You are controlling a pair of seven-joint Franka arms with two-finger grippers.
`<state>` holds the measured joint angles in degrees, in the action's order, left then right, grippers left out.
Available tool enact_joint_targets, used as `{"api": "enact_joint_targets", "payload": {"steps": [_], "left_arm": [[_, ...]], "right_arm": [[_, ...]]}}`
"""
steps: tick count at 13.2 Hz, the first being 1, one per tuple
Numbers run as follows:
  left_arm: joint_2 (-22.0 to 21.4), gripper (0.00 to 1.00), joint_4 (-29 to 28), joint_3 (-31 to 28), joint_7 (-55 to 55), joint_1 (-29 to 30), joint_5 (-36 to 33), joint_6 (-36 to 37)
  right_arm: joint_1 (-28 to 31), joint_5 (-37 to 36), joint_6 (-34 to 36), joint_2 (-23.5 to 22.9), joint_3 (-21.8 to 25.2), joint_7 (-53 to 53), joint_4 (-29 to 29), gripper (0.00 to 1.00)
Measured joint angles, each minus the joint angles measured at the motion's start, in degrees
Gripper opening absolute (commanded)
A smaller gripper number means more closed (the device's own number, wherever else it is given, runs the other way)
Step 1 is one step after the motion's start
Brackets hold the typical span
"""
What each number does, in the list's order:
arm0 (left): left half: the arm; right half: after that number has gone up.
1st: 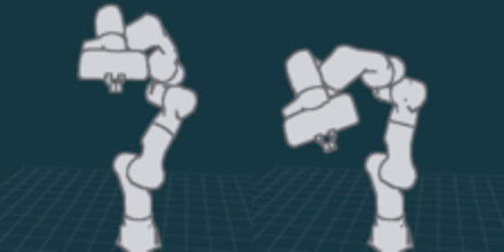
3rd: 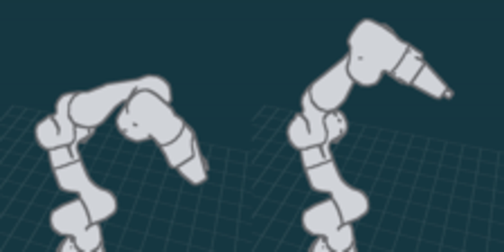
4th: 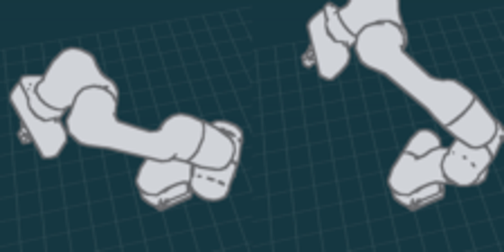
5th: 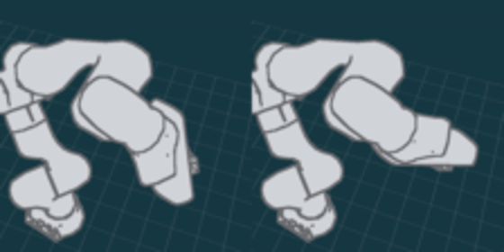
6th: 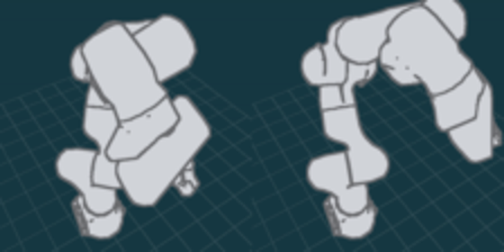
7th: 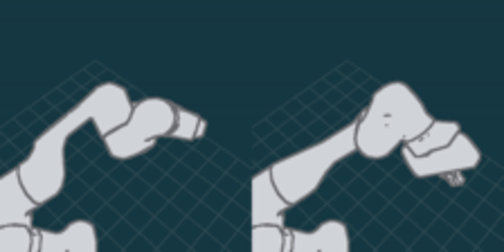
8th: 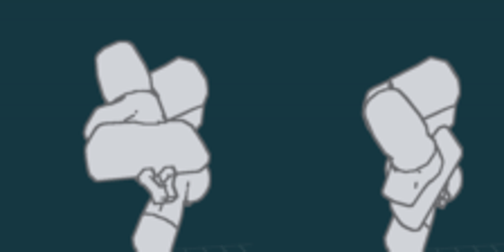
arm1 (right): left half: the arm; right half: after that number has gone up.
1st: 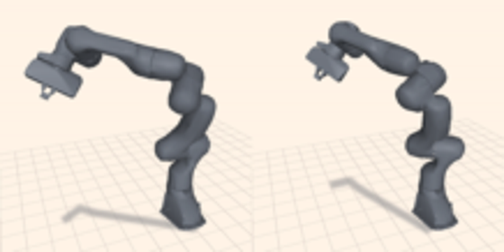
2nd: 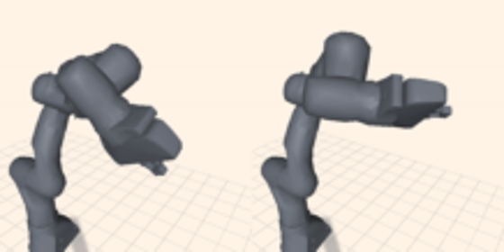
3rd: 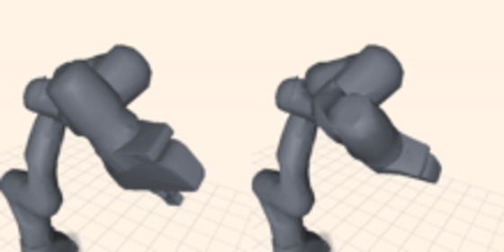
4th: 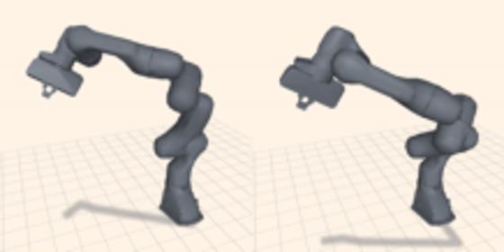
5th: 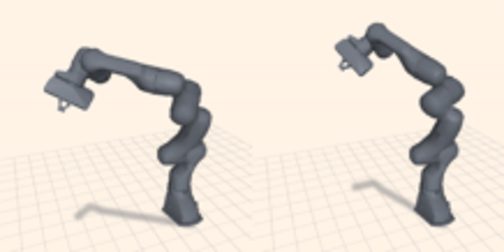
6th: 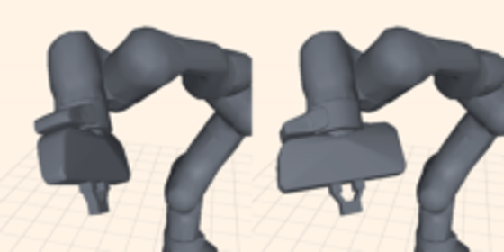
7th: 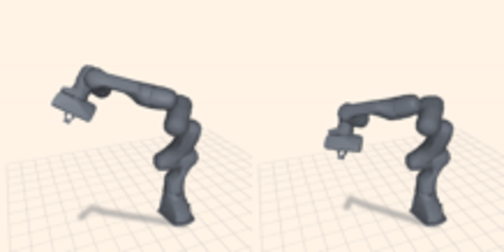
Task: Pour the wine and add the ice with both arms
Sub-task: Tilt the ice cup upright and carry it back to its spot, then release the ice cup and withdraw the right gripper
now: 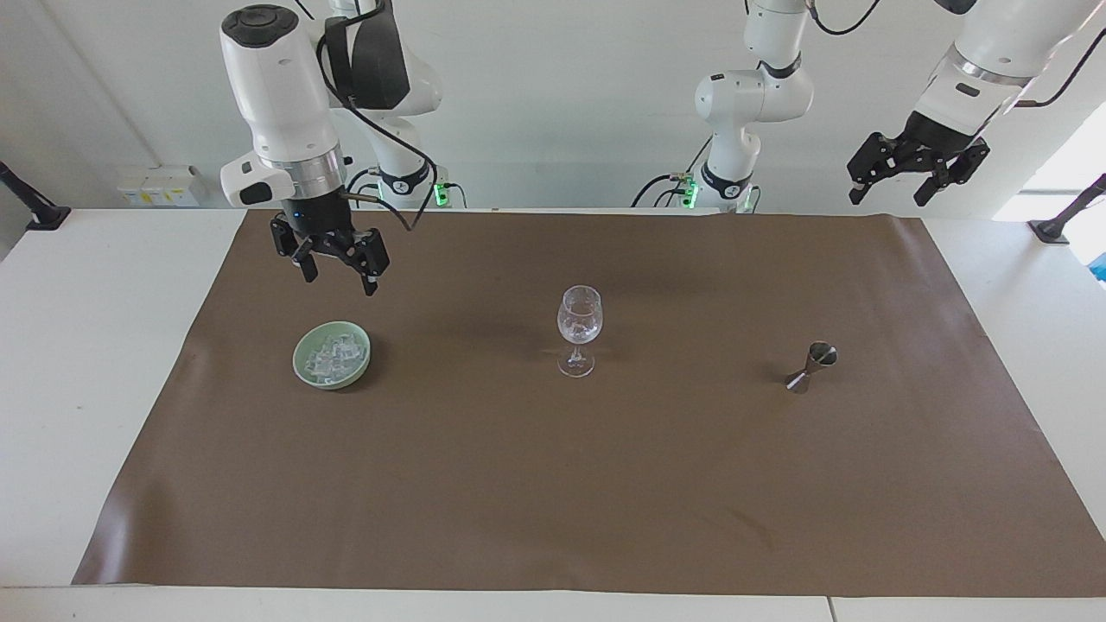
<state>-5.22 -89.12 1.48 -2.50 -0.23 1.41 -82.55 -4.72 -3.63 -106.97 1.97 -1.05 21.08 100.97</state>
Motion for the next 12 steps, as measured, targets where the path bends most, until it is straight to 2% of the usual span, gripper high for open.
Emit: {"api": "enact_joint_targets", "payload": {"steps": [7,12], "left_arm": [[-0.08,1.00,0.00,0.05,-0.24,-0.04,0.00,-0.01],[-0.08,1.00,0.00,0.03,-0.25,-0.04,0.00,-0.05]], "right_arm": [[0.33,3.43,11.12,0.52,4.56,-8.00,-6.35,1.00],[1.23,3.61,16.60,0.55,4.94,-12.25,-8.73,1.00]]}}
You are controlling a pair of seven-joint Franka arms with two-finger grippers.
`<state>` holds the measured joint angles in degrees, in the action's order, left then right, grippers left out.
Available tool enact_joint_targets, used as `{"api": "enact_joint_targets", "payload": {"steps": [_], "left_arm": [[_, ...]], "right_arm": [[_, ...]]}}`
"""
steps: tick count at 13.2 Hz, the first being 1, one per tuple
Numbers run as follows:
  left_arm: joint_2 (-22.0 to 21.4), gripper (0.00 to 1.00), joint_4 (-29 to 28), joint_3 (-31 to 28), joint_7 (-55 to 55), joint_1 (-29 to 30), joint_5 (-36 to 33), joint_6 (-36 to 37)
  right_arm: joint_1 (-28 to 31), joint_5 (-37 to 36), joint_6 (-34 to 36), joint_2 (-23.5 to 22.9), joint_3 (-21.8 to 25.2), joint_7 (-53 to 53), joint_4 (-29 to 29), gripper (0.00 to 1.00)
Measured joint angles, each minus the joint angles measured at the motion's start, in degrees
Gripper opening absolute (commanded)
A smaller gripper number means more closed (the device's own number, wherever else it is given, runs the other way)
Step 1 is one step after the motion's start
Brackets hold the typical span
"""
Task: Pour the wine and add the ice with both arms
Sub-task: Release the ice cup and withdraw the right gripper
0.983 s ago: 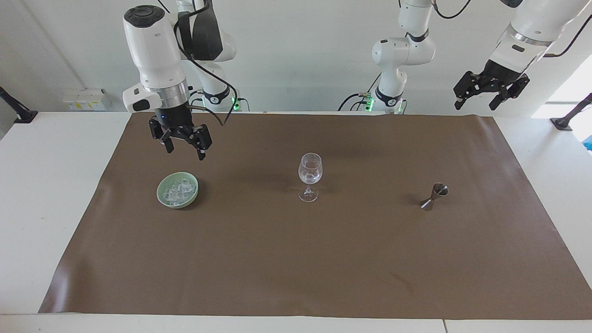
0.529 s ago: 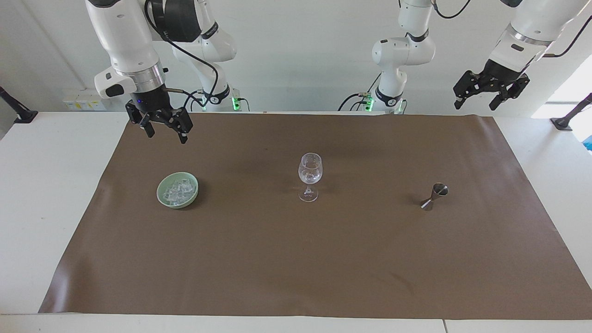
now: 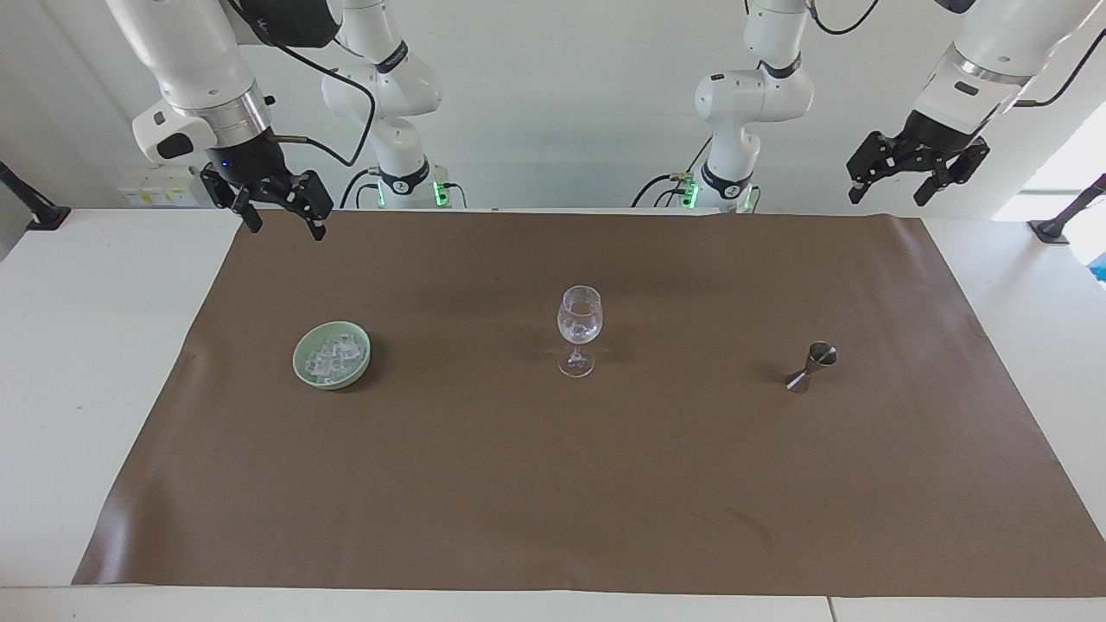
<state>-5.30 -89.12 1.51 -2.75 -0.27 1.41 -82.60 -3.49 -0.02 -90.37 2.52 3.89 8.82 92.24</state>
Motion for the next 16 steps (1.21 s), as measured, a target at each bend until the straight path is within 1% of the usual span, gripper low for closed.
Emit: {"api": "enact_joint_targets", "payload": {"steps": [2,4,6,9,13,16], "left_arm": [[0.00,1.00,0.00,0.00,0.00,0.00,0.09,-0.10],[0.00,1.00,0.00,0.00,-0.04,0.00,0.44,-0.16],[0.00,1.00,0.00,-0.20,-0.10,-0.36,0.65,-0.16],[0.00,1.00,0.00,-0.61,-0.12,-1.35,0.66,-0.16],[0.00,1.00,0.00,-1.16,-0.12,-1.52,0.66,-0.16],[0.00,1.00,0.00,-1.23,-0.12,-1.52,0.66,-0.16]], "right_arm": [[0.02,0.00,0.57,0.01,1.05,-2.34,-0.27,1.00],[0.07,0.00,0.56,0.02,3.64,-5.69,-0.35,1.00],[0.07,0.01,0.55,0.03,4.78,-6.52,-0.35,1.00],[-0.31,0.02,0.54,0.03,4.43,-6.52,-0.35,1.00],[-0.85,0.06,0.51,0.03,1.53,-3.70,-0.34,1.00],[-0.82,0.06,0.54,0.03,1.50,-3.63,-0.17,1.00]]}}
